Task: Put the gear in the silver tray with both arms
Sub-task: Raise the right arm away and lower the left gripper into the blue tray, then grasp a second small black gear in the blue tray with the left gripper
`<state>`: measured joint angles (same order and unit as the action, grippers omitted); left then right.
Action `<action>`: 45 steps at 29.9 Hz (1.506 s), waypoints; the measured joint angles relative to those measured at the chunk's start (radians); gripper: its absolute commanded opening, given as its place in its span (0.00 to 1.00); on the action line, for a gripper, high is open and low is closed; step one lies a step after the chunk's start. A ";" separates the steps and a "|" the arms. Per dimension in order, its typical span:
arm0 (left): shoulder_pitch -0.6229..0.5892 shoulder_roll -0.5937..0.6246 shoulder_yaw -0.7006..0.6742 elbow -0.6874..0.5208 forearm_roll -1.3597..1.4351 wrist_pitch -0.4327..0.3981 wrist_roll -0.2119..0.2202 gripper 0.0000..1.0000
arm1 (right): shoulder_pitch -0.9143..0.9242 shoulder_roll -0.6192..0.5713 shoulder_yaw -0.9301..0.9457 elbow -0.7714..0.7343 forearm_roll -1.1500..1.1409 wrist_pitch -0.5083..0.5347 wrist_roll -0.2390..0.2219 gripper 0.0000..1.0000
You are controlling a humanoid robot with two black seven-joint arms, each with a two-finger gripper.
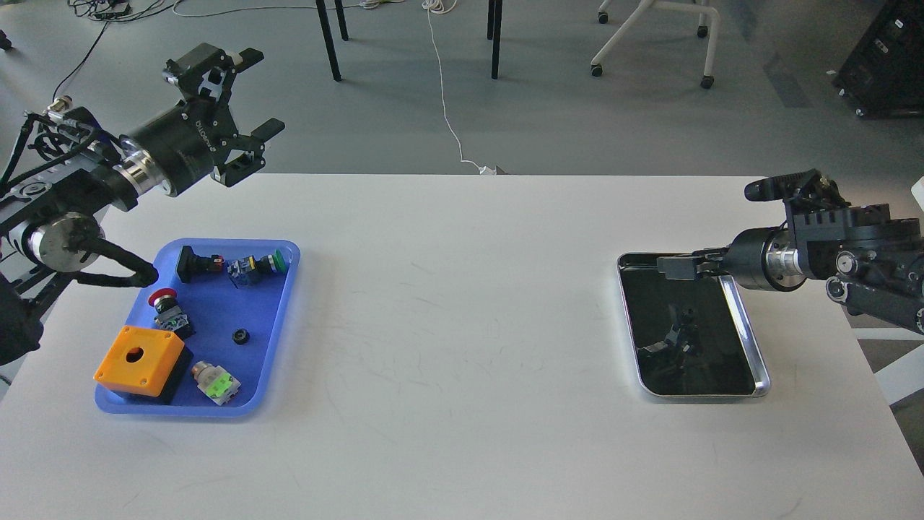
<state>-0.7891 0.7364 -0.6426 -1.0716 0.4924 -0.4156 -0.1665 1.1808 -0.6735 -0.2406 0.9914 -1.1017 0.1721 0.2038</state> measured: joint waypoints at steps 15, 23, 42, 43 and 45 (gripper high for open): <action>0.025 0.253 0.146 -0.339 0.902 -0.073 -0.224 0.98 | -0.154 0.080 0.473 0.000 0.266 -0.087 0.008 0.98; 0.026 0.253 0.164 -0.361 1.116 -0.073 -0.226 0.98 | -0.250 0.159 0.683 -0.002 0.455 -0.135 0.015 0.98; 0.030 0.242 0.459 -0.247 1.551 0.177 -0.216 0.94 | -0.550 0.285 1.074 0.040 0.837 -0.014 0.095 0.99; 0.030 0.241 0.464 -0.239 1.551 0.181 -0.214 0.94 | -0.572 0.285 1.090 0.045 0.867 0.001 0.095 0.99; 0.030 0.239 0.469 -0.220 1.554 0.189 -0.210 0.92 | -0.614 0.284 1.117 0.049 0.923 0.035 0.094 0.99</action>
<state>-0.7588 0.9756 -0.1738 -1.2911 2.0461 -0.2266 -0.3765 0.5670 -0.3895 0.8760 1.0407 -0.1784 0.2076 0.2979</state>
